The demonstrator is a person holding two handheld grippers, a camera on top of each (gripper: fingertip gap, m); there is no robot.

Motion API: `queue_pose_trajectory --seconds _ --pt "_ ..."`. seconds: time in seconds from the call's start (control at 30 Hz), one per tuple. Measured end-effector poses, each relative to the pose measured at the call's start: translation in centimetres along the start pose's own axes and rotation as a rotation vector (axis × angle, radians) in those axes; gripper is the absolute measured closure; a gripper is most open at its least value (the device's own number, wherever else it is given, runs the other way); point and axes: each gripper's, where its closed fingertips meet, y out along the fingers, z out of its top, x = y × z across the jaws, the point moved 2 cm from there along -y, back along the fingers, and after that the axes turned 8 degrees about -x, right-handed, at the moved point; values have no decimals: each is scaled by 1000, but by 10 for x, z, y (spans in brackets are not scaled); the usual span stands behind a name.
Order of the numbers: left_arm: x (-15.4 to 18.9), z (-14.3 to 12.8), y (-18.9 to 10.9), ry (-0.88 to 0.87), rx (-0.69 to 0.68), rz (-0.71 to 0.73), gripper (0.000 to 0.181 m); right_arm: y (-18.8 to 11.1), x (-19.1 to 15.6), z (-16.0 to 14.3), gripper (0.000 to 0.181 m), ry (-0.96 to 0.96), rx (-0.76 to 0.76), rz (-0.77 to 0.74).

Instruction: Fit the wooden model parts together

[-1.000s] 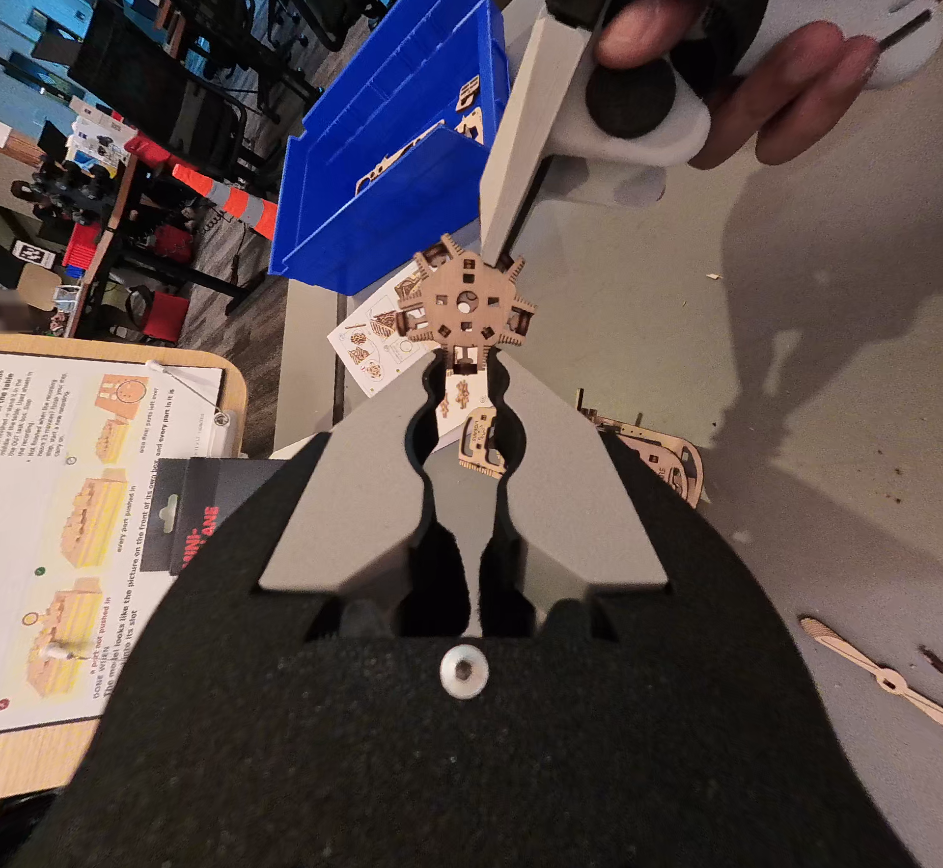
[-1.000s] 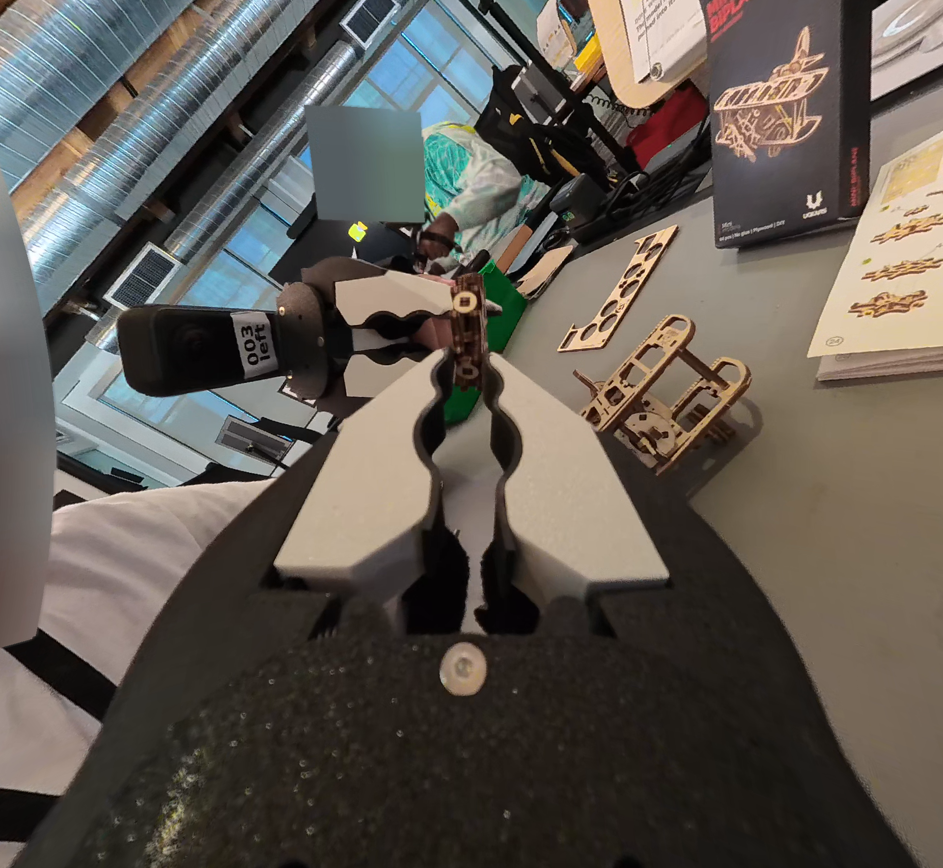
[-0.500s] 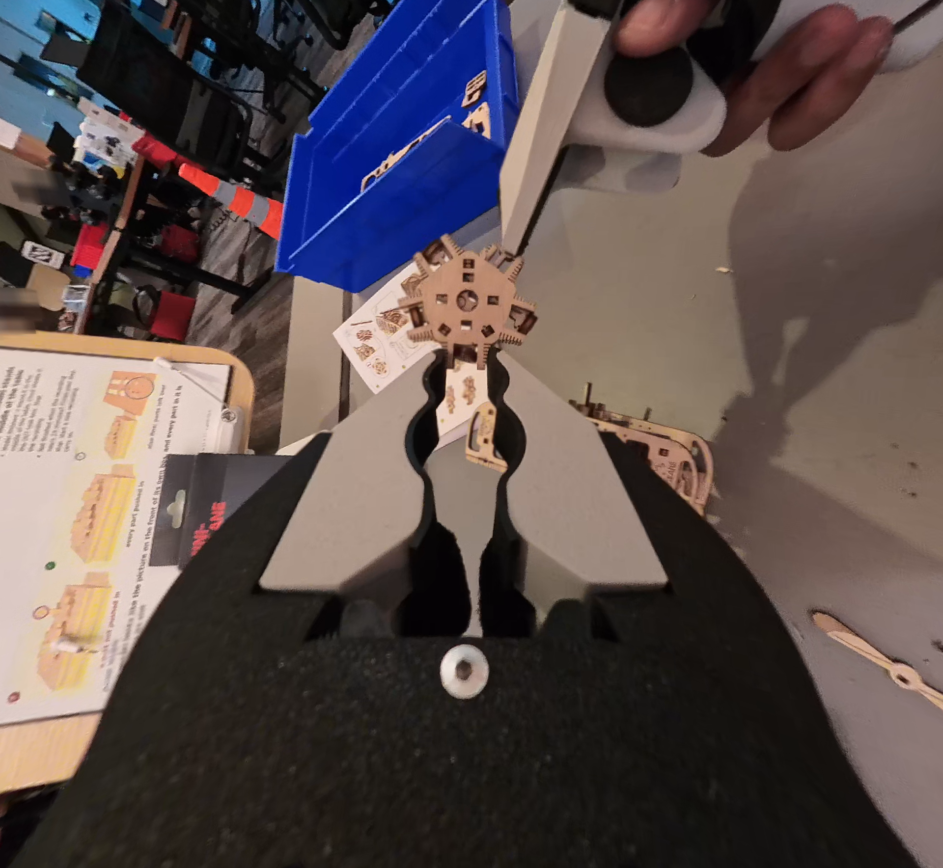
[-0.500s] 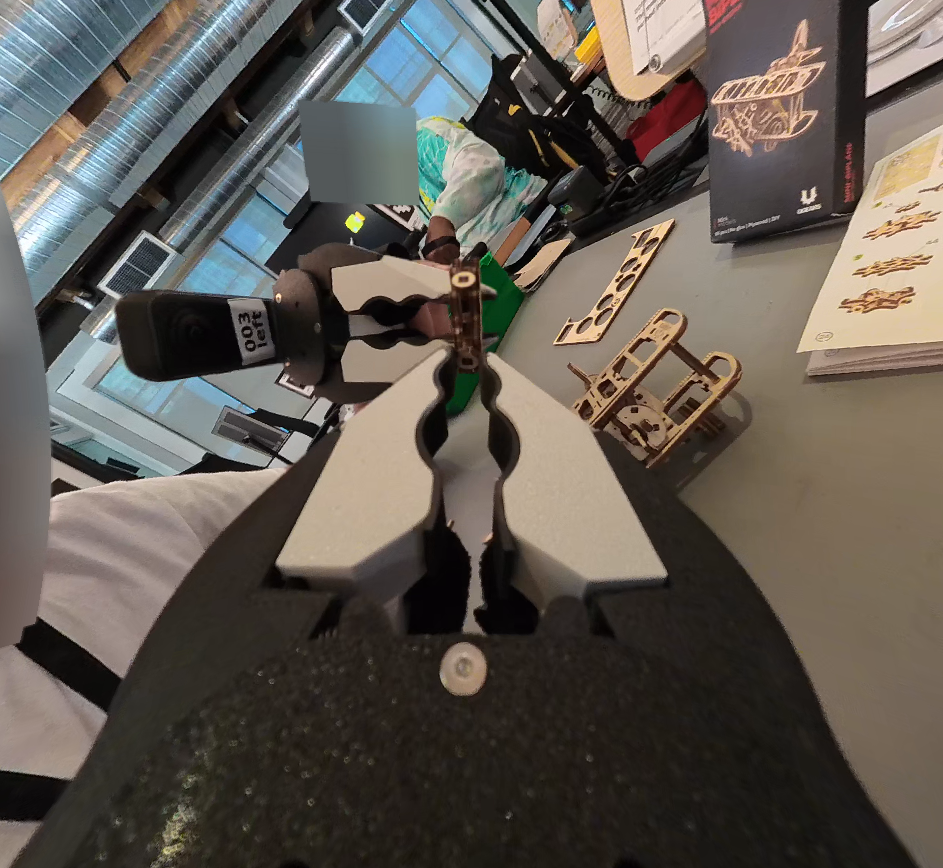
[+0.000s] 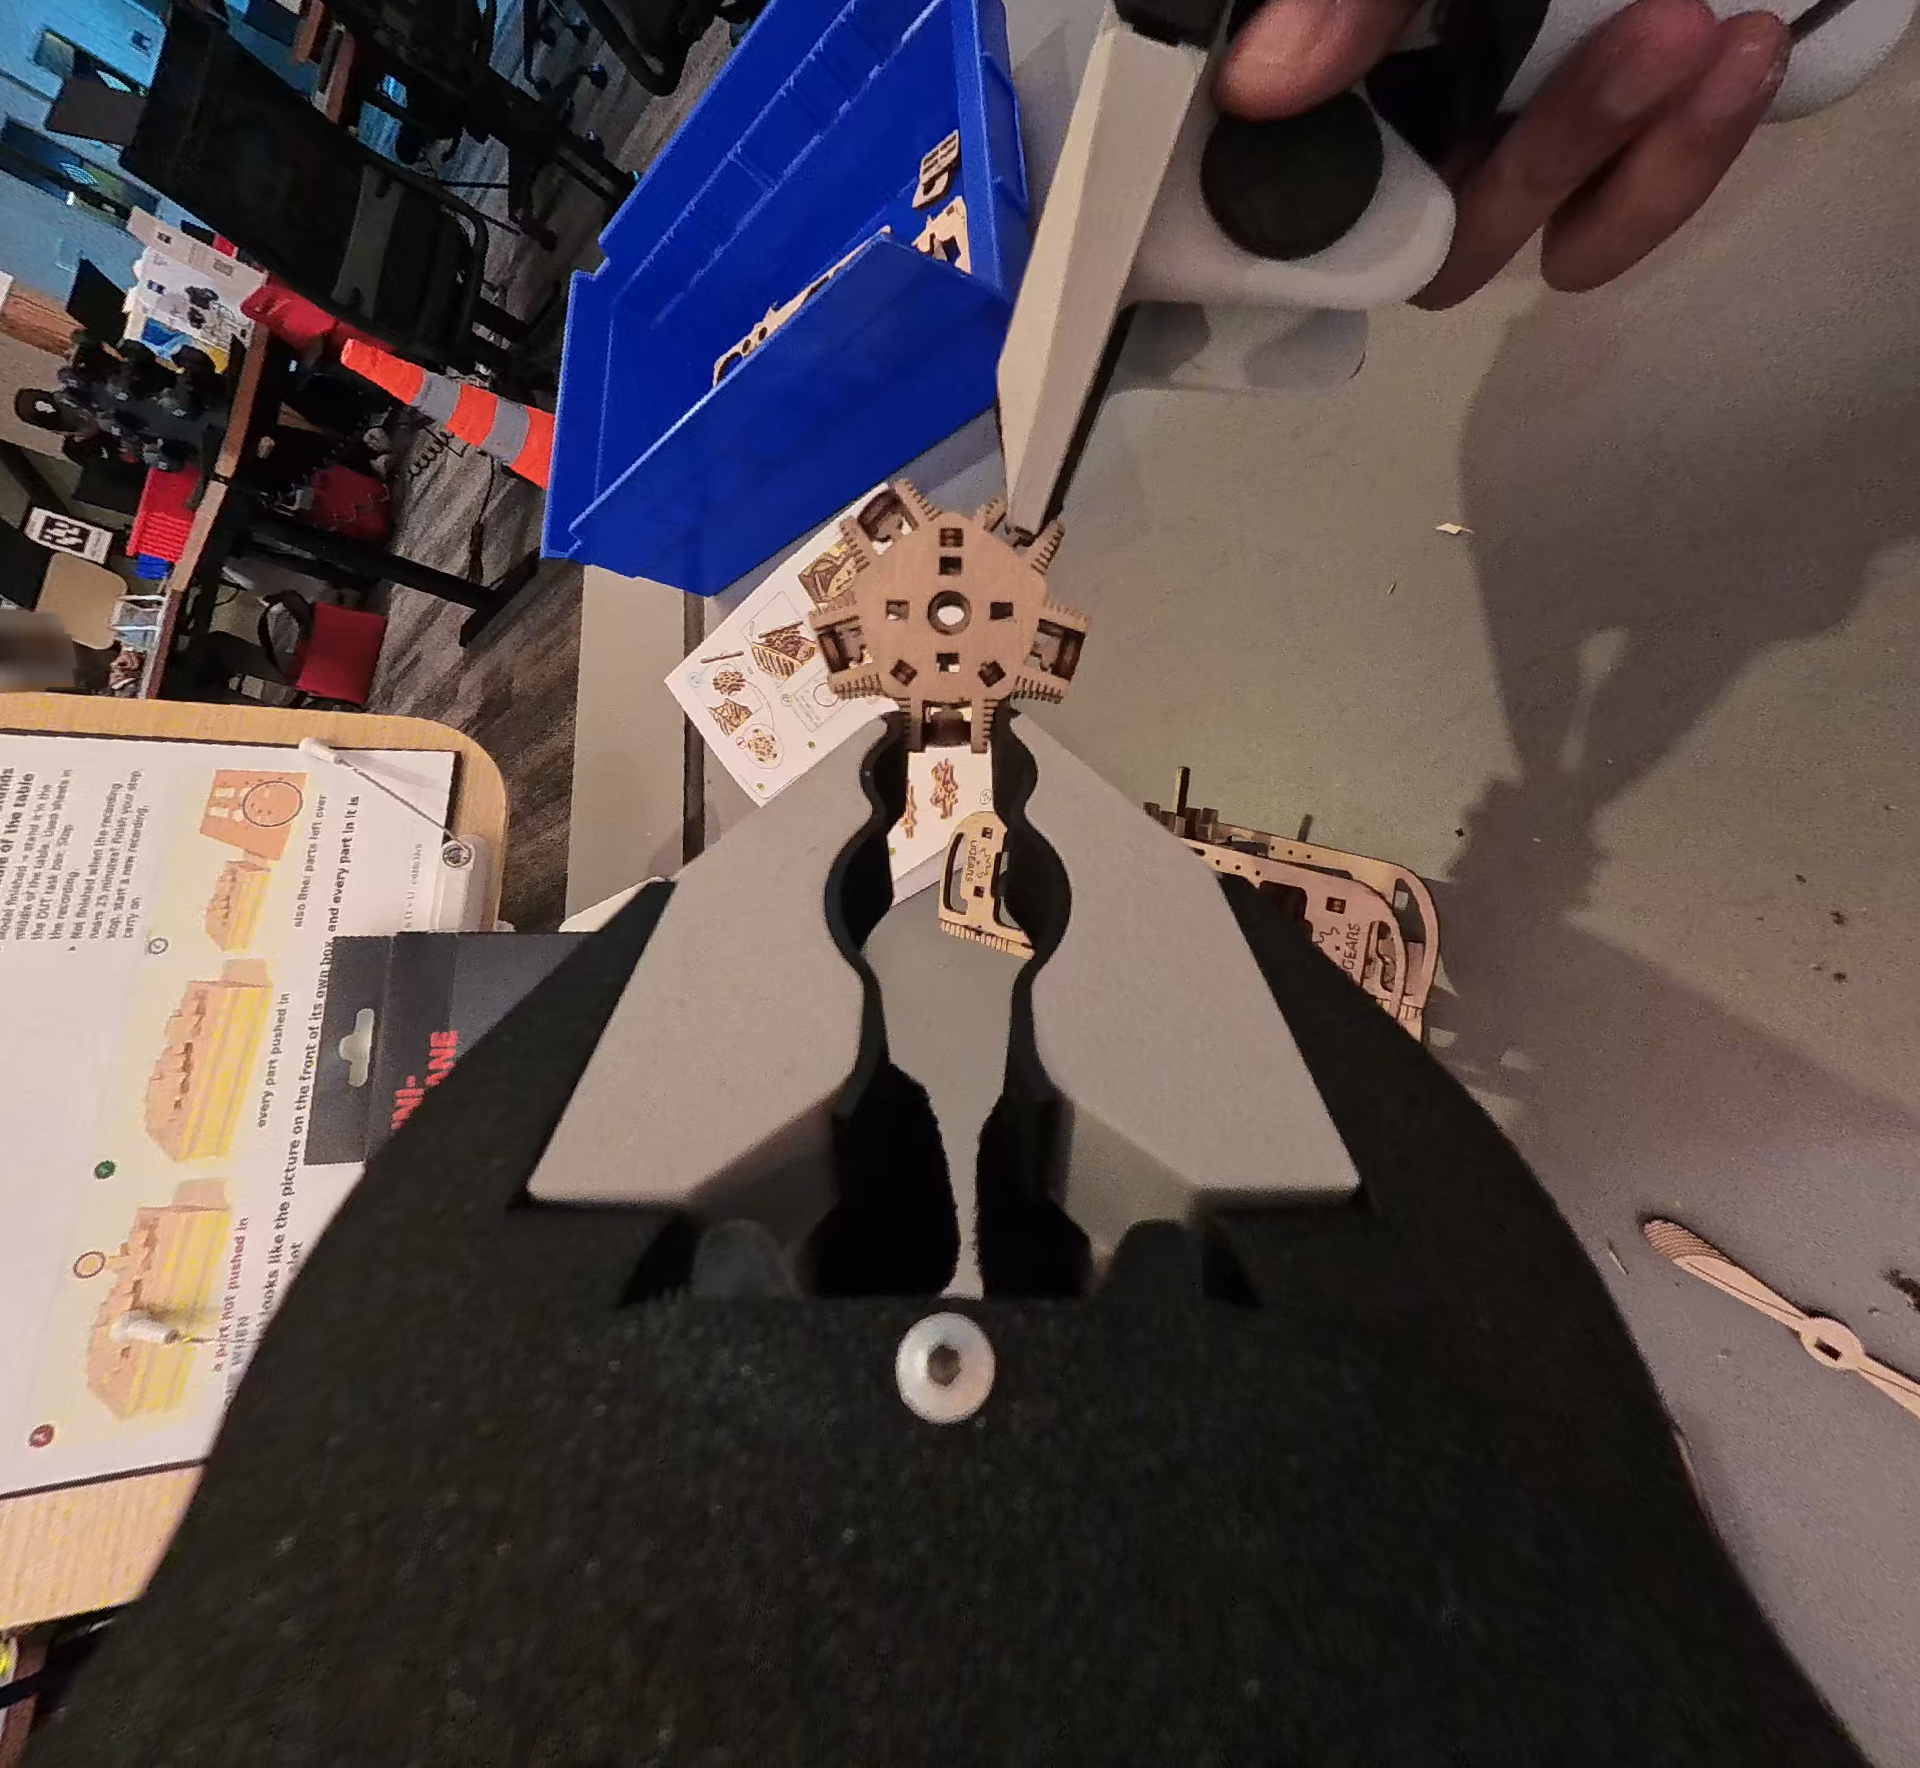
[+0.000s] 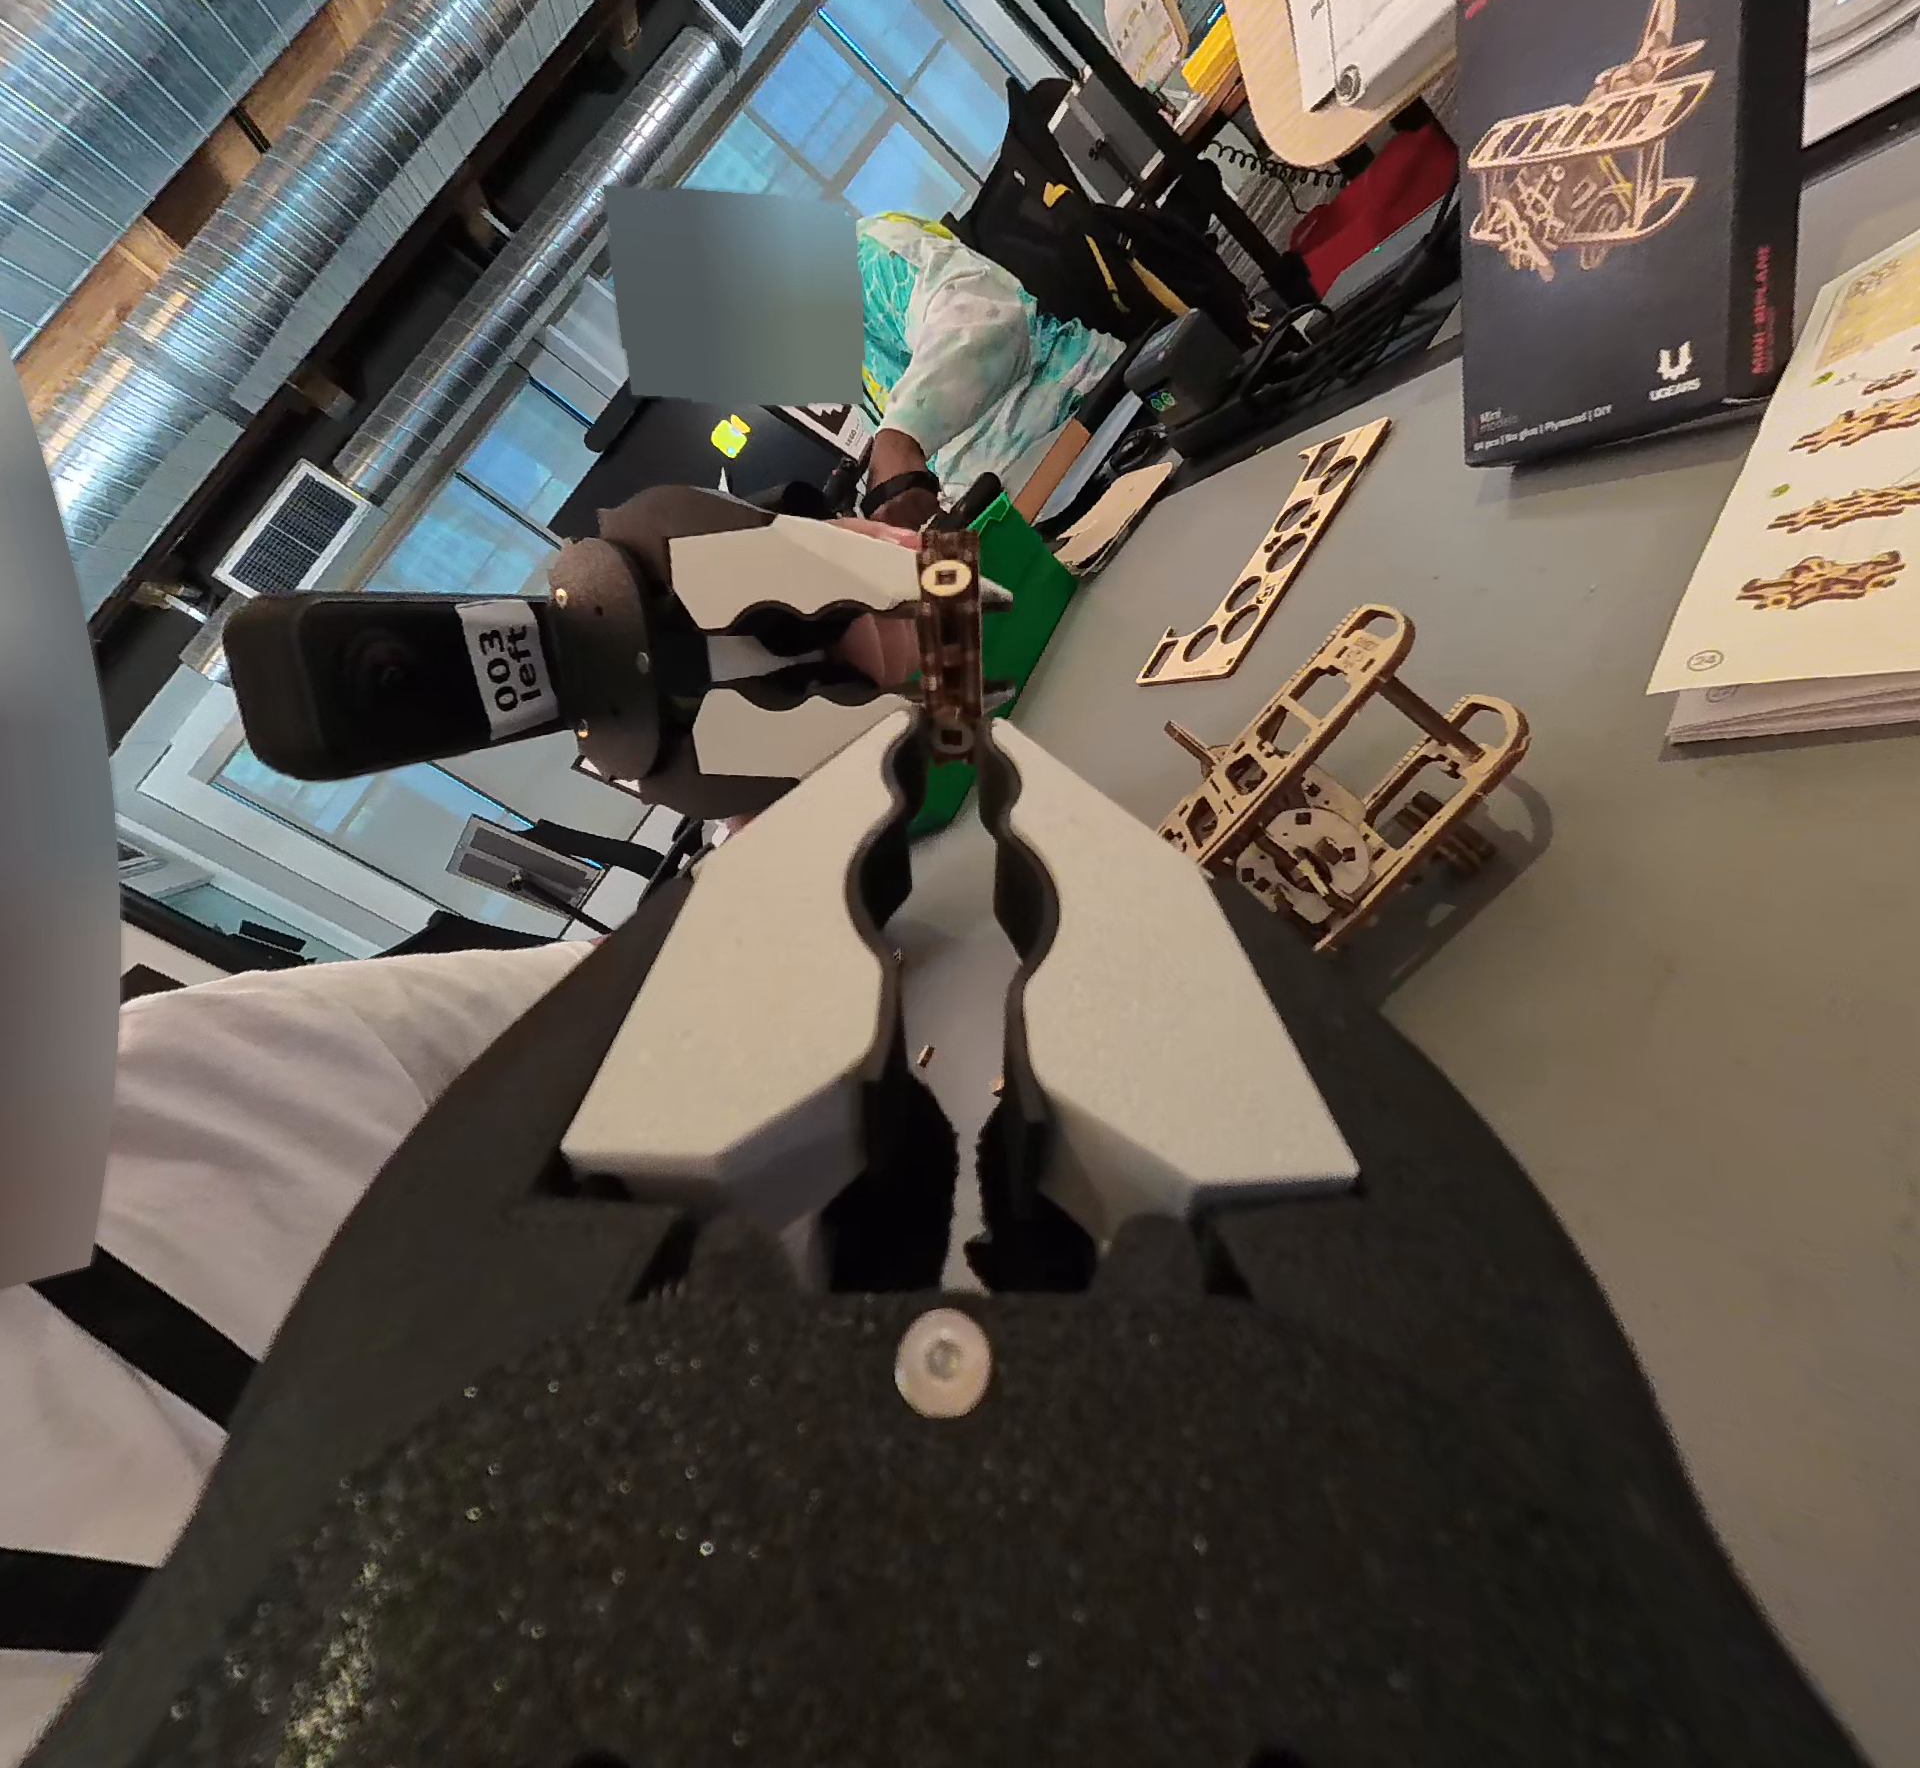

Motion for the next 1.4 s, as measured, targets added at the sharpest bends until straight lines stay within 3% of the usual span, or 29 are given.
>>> queue_pose_trajectory --seconds 0.43,0.8,1.13,1.4 --pt "1 0 6 -99 35 -61 169 -4 -1 5 166 -133 -42 -108" --pt "-2 -3 7 -134 37 -74 169 -9 -14 15 155 -523 -60 -233" --pt "-2 -4 7 -134 33 -76 169 -8 -12 10 156 -609 -78 -300" --pt "-2 -4 7 -134 30 -76 168 0 -14 1 154 -604 -115 -269"
